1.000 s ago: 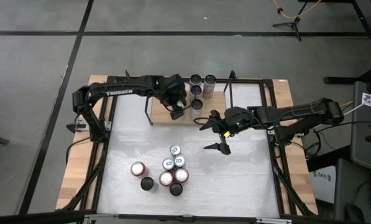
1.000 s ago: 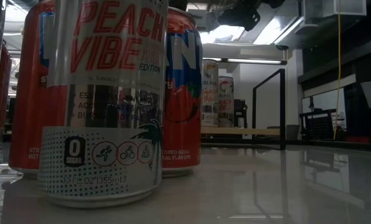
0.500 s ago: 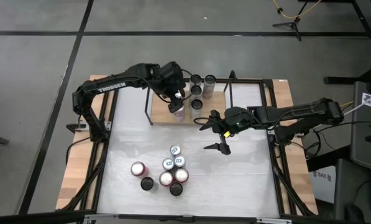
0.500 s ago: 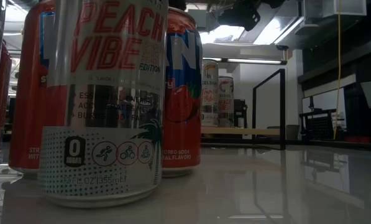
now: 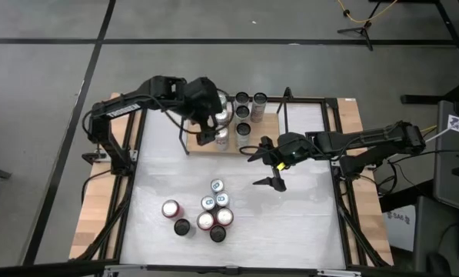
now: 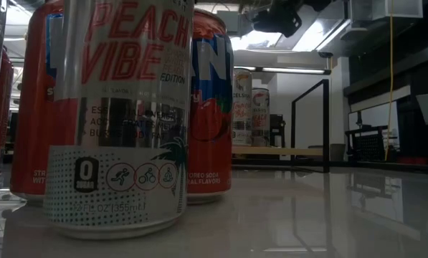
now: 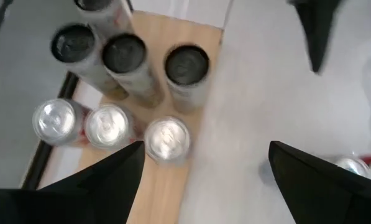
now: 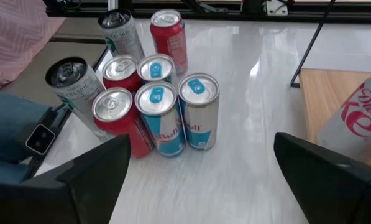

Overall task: Place canned beverage on shelf
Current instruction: Put the blue soda can onto the shelf

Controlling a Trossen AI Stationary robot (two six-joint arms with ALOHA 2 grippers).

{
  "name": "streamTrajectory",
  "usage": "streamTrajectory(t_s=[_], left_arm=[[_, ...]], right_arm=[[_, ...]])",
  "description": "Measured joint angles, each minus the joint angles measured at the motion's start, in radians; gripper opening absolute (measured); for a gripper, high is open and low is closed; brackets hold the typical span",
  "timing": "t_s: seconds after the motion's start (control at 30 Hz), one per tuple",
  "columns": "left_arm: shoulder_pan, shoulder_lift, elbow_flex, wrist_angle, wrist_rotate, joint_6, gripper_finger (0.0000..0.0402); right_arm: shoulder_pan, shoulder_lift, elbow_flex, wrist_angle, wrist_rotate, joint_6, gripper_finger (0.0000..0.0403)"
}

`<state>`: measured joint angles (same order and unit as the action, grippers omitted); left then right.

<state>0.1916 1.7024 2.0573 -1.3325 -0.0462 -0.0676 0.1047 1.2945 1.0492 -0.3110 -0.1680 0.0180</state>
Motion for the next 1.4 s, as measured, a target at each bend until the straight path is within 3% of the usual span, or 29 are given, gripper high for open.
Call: streamTrajectory(t_s=[0.13,0.4,0.53,0.73,0.93,1.07,1.2,1.4], left_arm=[[-0.052,-0.034,0.001,-0.022,-0.01,-0.028,0.0334],[-0.181,-0.088,-0.001,-0.032,-0.169,-0.096,0.0334],[-0.248,-0.098,-0.009,-0.036,-0.193,-0.135,0.0334],[-0.343,-0.1,-0.103,-0.038,-0.289,-0.231,0.0334],[-0.415,-0.1,-0.225,-0.016,-0.321,-0.337,0.0334],[-0.442,-0.1,-0.309,0.033,-0.306,-0.376,0.0334],[-0.444,-0.101,-0.402,0.109,-0.217,-0.365,0.0334],[-0.443,-0.1,-0.511,0.247,-0.102,-0.259,0.0334]], right_arm=[[0.0,0.0,0.0,-0.016,0.0,0.0,0.039],[0.0,0.0,0.0,0.004,0.0,0.0,0.039],[0.0,0.0,0.0,0.013,0.0,0.0,0.039],[0.0,0.0,0.0,0.025,-0.02,0.0,0.039],[0.001,0.0,0.0,0.055,-0.033,0.083,0.039],[0.001,0.0,0.0,0.073,-0.026,0.107,0.039],[0.001,0.0,0.0,0.077,-0.026,0.107,0.039],[0.001,0.0,0.0,0.076,-0.026,0.108,0.039]])
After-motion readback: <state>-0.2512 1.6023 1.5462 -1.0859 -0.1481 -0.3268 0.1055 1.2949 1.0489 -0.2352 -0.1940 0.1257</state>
